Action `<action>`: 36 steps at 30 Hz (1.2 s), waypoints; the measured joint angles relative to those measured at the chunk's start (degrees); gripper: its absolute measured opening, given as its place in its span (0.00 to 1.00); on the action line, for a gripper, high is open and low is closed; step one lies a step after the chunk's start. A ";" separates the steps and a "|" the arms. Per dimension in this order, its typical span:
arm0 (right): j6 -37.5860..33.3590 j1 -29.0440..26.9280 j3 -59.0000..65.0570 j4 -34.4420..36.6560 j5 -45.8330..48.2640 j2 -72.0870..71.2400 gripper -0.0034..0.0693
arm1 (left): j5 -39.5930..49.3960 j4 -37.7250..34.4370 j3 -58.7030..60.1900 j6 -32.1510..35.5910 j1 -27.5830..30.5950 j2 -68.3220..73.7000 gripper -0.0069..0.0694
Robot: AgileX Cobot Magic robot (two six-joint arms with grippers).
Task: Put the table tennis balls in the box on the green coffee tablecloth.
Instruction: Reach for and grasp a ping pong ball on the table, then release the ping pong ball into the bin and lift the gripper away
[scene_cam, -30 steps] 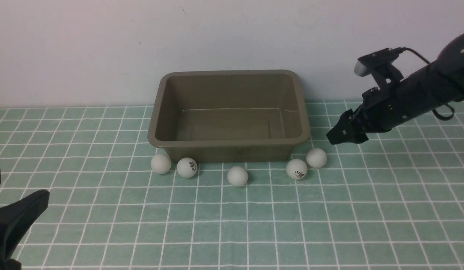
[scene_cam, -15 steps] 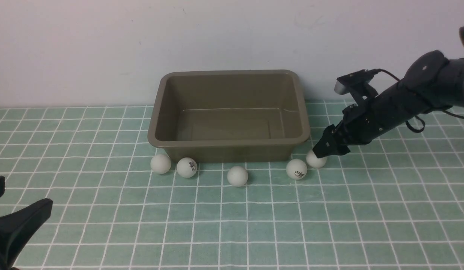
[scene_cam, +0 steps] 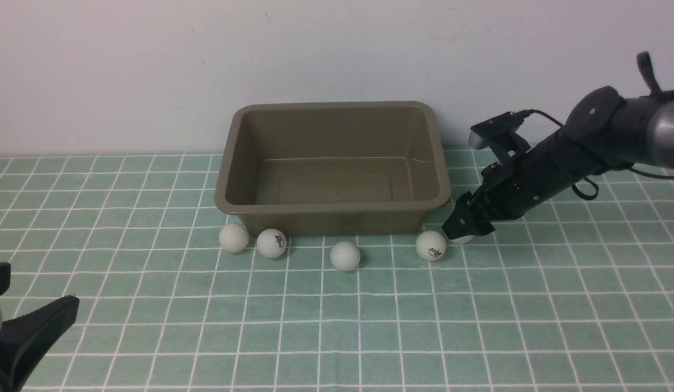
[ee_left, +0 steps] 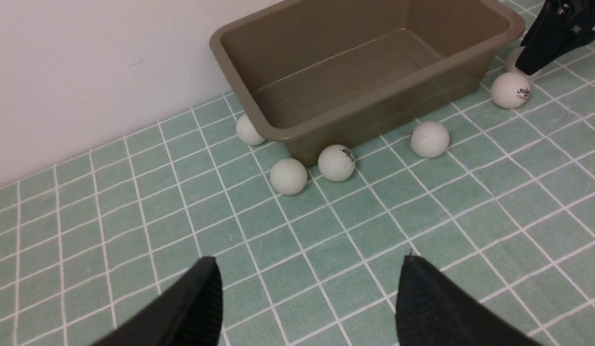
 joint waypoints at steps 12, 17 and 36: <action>1.49 0.00 -0.11 -1.21 -2.66 0.07 0.49 | 0.39 0.00 0.00 0.00 0.00 0.00 0.67; 1.54 -0.06 -0.11 -1.55 -3.59 0.07 0.49 | 0.47 0.00 0.00 -0.06 0.00 0.00 0.67; -15.22 -1.19 -0.11 18.33 -0.72 -7.74 0.49 | 3.06 0.00 0.05 -0.06 0.00 0.00 0.67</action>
